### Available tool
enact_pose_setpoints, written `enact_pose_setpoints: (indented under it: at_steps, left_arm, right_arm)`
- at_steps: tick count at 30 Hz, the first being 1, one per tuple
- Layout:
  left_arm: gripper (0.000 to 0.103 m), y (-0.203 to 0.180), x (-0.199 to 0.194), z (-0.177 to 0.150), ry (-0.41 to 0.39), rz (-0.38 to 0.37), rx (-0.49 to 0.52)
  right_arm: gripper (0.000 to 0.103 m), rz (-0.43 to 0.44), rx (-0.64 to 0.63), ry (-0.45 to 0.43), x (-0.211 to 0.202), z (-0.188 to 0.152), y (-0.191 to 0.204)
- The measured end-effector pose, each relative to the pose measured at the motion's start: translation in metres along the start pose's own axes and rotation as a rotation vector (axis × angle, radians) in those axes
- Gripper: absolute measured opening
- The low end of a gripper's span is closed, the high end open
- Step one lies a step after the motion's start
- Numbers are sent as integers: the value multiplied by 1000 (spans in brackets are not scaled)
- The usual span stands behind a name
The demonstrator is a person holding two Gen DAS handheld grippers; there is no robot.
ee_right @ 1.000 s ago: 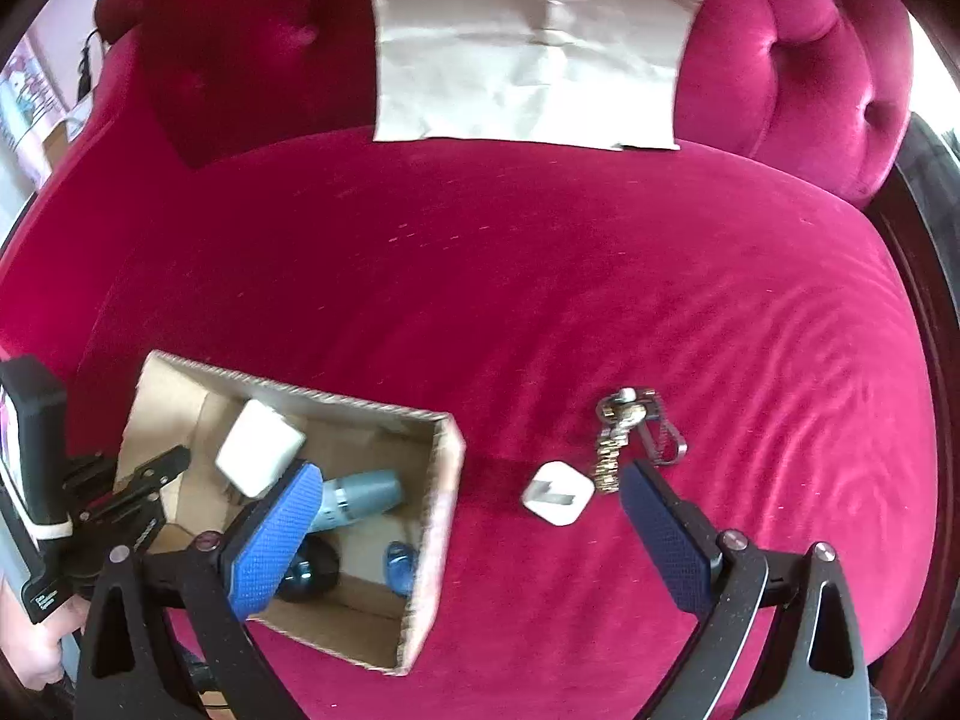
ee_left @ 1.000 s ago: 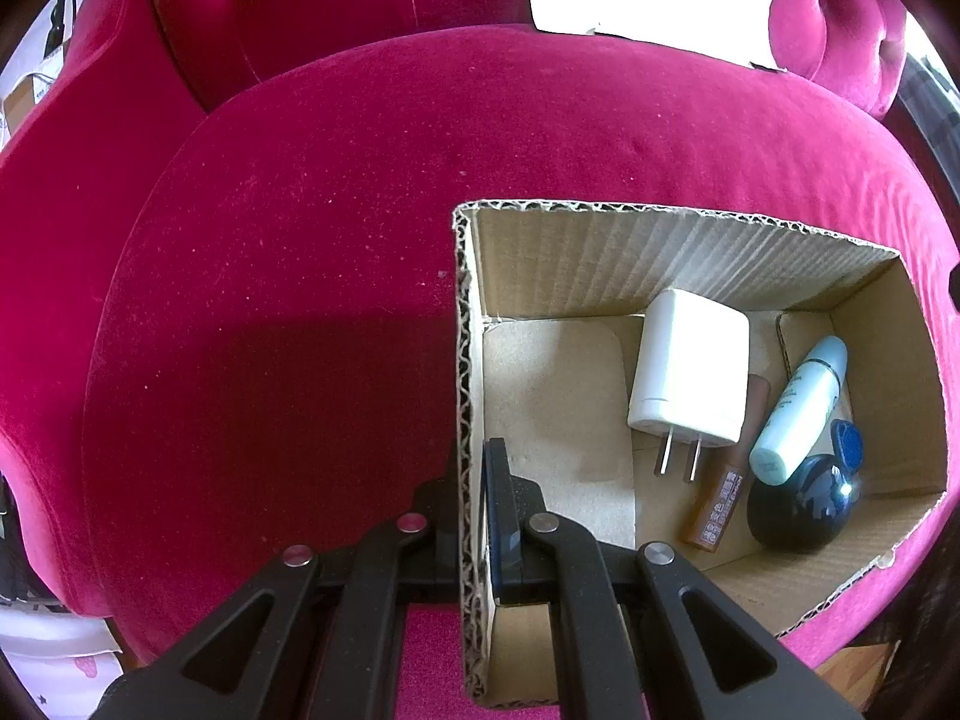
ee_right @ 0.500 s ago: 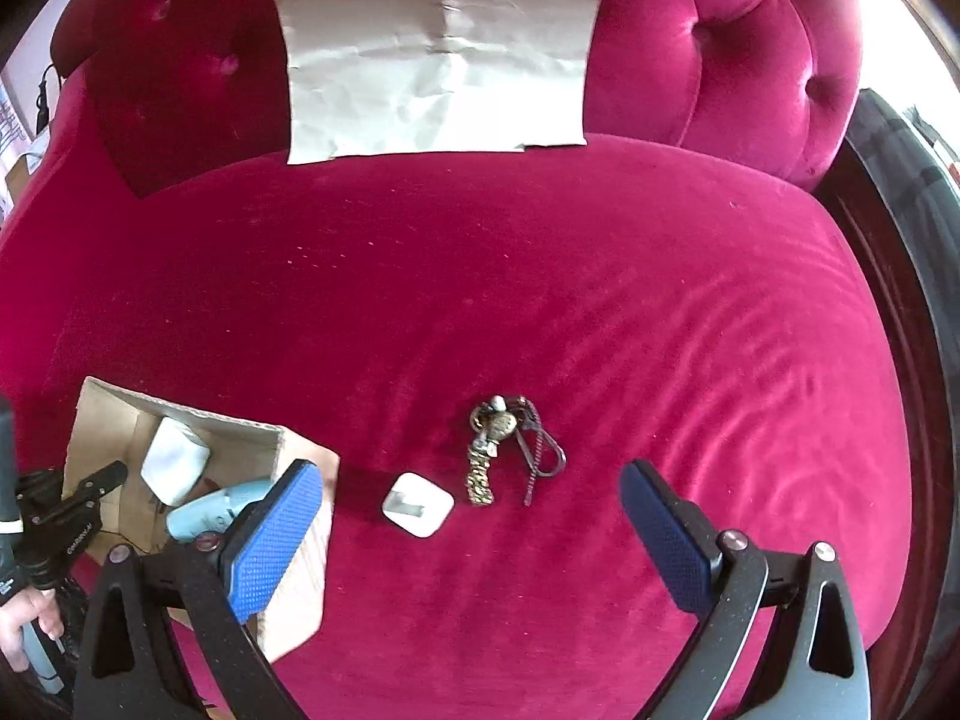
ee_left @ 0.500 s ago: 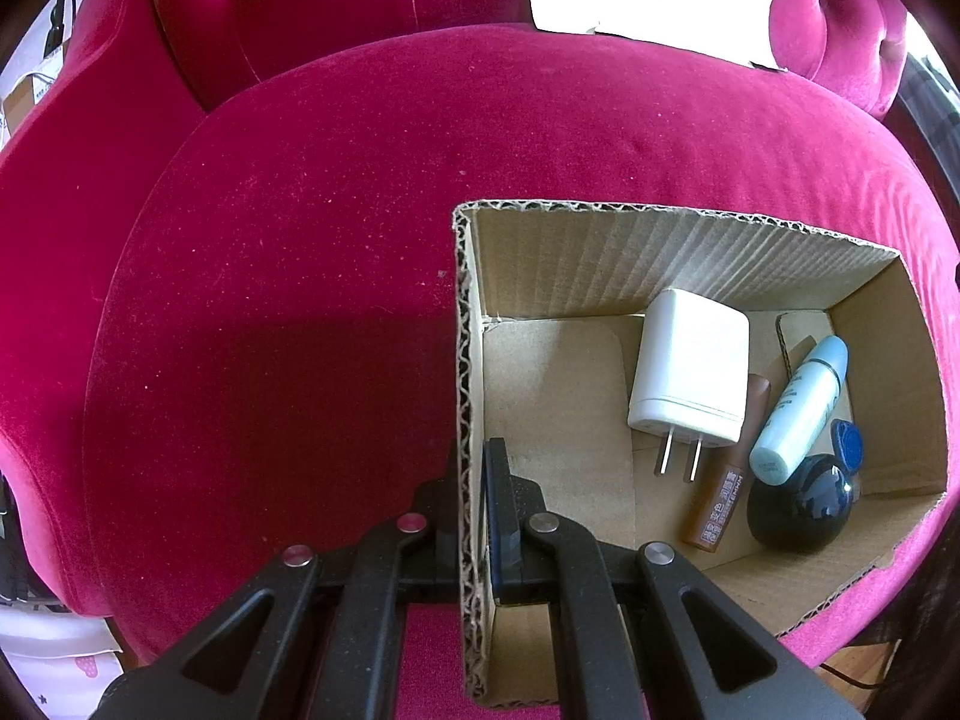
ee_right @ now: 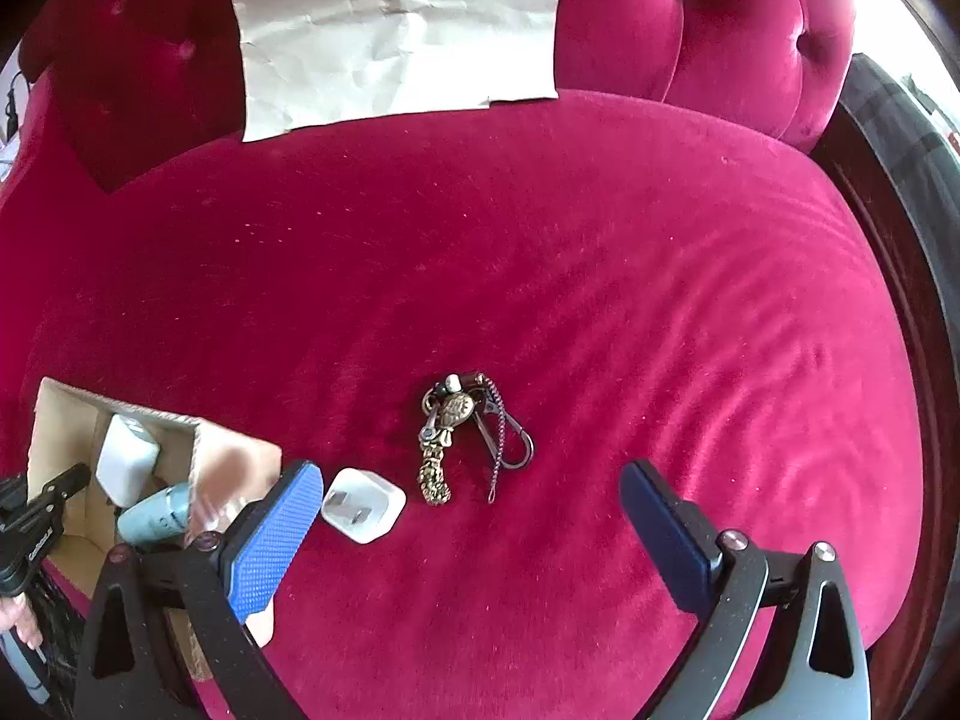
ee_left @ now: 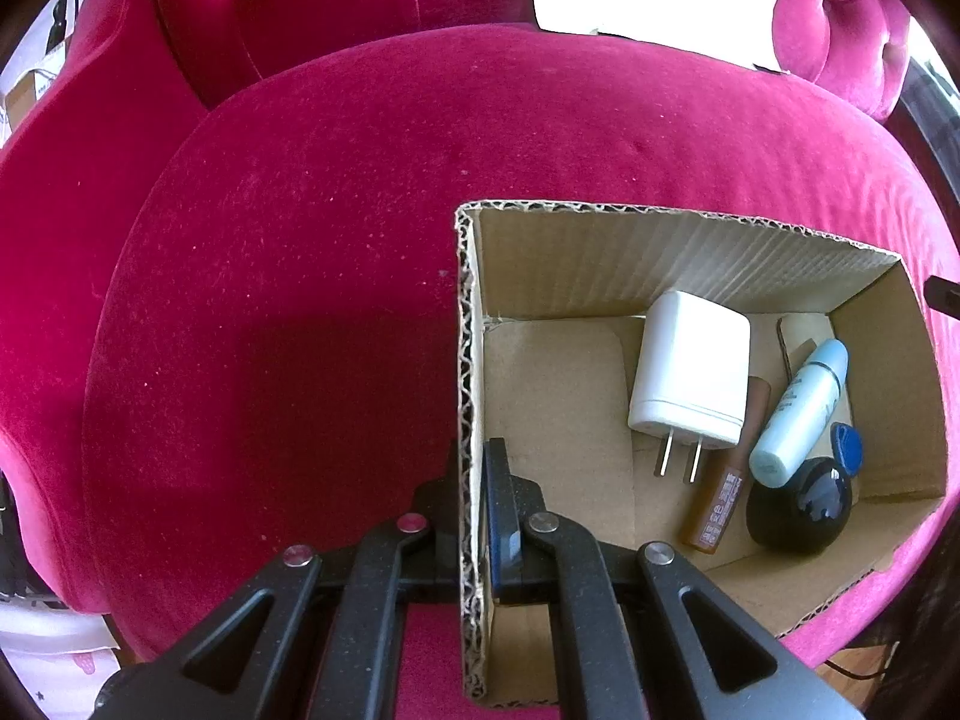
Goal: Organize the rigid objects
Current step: 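Move the right gripper to the metal keychain and grasp it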
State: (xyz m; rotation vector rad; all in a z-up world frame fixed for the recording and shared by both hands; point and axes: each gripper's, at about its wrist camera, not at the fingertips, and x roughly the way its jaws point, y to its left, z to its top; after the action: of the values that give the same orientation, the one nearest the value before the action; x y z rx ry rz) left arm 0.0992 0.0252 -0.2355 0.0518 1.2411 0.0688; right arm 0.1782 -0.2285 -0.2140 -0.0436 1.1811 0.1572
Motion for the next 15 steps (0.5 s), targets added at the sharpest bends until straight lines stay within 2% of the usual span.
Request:
enact_pose_setpoints:
  at_steps: [15]
  left_arm:
    - [4,0,2,3,8,-4,-3]
  right_arm:
    - [100,-22,10,62,48,23,-5]
